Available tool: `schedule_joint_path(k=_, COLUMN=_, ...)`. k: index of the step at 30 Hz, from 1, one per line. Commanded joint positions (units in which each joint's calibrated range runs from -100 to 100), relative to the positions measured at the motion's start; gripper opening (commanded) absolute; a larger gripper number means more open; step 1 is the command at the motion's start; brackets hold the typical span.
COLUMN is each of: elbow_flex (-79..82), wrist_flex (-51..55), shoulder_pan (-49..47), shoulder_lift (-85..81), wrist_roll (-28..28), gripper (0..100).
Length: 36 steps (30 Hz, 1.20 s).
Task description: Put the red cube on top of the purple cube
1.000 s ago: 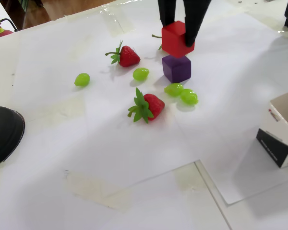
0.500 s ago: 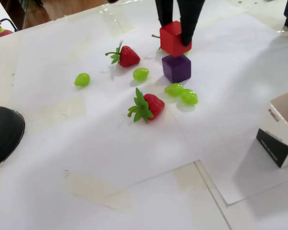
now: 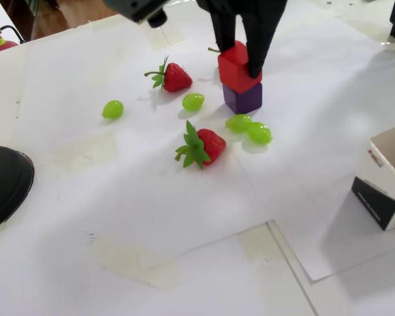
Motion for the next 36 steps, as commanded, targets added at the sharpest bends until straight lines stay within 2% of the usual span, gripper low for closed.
schedule_joint_path(k=1, elbow_flex=-4.8, wrist_flex=-1.6, shoulder_pan=-0.1, shoulder_lift=0.1, wrist_roll=0.2, gripper=9)
schedule_joint_path(k=13, elbow_flex=-2.0, wrist_flex=-3.7, shoulder_pan=-0.3, shoulder_lift=1.2, wrist_roll=0.1, gripper=10)
schedule_joint_path(k=36, elbow_flex=-1.8, wrist_flex=2.6, shoulder_pan=0.9, shoulder_lift=-1.2, wrist_roll=0.6, gripper=6)
